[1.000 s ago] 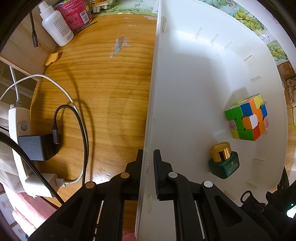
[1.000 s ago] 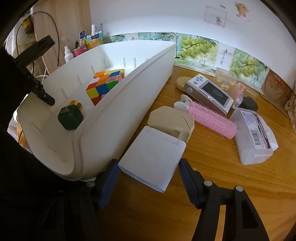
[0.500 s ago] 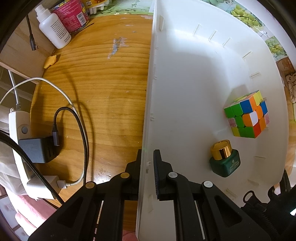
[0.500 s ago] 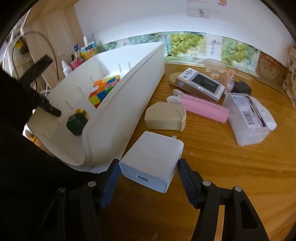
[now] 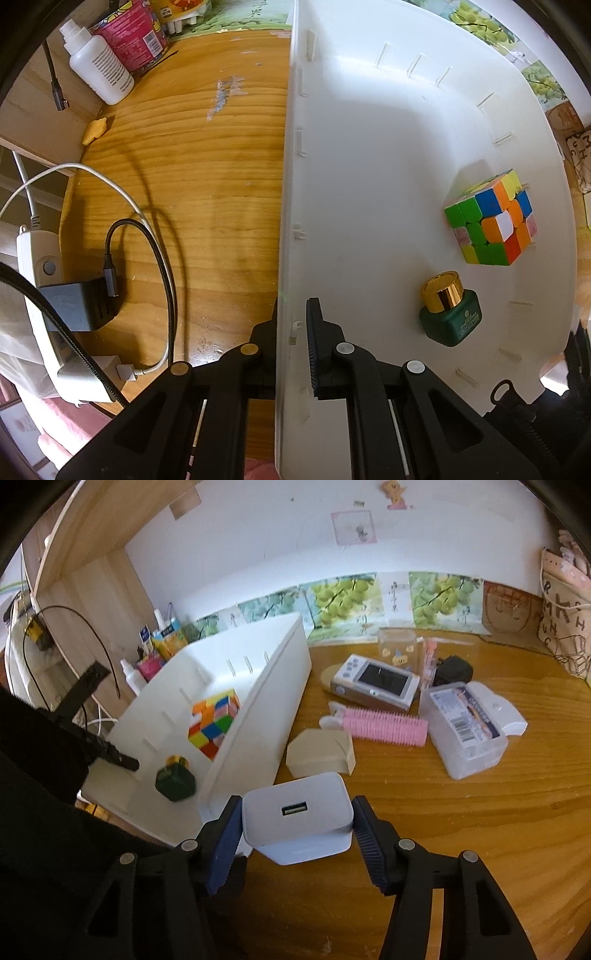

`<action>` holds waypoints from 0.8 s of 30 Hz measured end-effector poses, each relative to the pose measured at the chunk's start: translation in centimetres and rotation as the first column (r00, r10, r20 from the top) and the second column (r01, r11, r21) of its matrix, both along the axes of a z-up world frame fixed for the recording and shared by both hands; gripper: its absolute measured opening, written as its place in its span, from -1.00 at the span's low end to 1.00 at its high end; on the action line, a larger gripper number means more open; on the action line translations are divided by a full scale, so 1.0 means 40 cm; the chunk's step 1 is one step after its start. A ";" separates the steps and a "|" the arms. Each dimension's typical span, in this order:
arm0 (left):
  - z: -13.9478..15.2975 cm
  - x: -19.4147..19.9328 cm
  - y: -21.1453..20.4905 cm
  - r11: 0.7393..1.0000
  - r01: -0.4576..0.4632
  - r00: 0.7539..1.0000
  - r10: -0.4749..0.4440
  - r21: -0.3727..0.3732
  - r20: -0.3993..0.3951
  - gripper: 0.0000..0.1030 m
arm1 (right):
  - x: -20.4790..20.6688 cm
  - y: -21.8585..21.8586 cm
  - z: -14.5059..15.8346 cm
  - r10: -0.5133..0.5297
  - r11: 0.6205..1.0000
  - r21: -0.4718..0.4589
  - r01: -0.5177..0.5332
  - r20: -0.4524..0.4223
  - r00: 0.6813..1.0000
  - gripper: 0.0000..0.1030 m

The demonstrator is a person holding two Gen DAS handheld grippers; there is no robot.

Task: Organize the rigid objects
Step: 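Carry the white charger into the tray beside the jar and release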

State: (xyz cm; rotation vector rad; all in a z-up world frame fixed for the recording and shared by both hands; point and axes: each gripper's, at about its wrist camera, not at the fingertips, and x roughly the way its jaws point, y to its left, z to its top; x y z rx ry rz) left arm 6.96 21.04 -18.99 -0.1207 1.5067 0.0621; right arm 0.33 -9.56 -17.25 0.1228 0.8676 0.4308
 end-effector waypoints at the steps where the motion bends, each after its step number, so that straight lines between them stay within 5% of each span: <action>1: 0.000 -0.001 0.000 1.000 0.002 1.000 -0.002 0.000 0.000 -0.80 | -0.002 0.000 0.006 -0.003 1.000 -0.002 0.003 0.009 1.000 0.15; 14: 0.002 0.004 -0.009 0.999 0.044 0.999 -0.044 0.003 0.001 -0.80 | 0.011 0.024 0.160 -0.012 1.000 0.016 0.009 0.206 0.978 0.15; 24: 0.013 0.001 -0.014 0.998 0.070 0.997 -0.070 0.009 0.022 -0.80 | 0.016 0.127 0.243 0.150 0.985 0.038 -0.169 0.301 0.942 0.15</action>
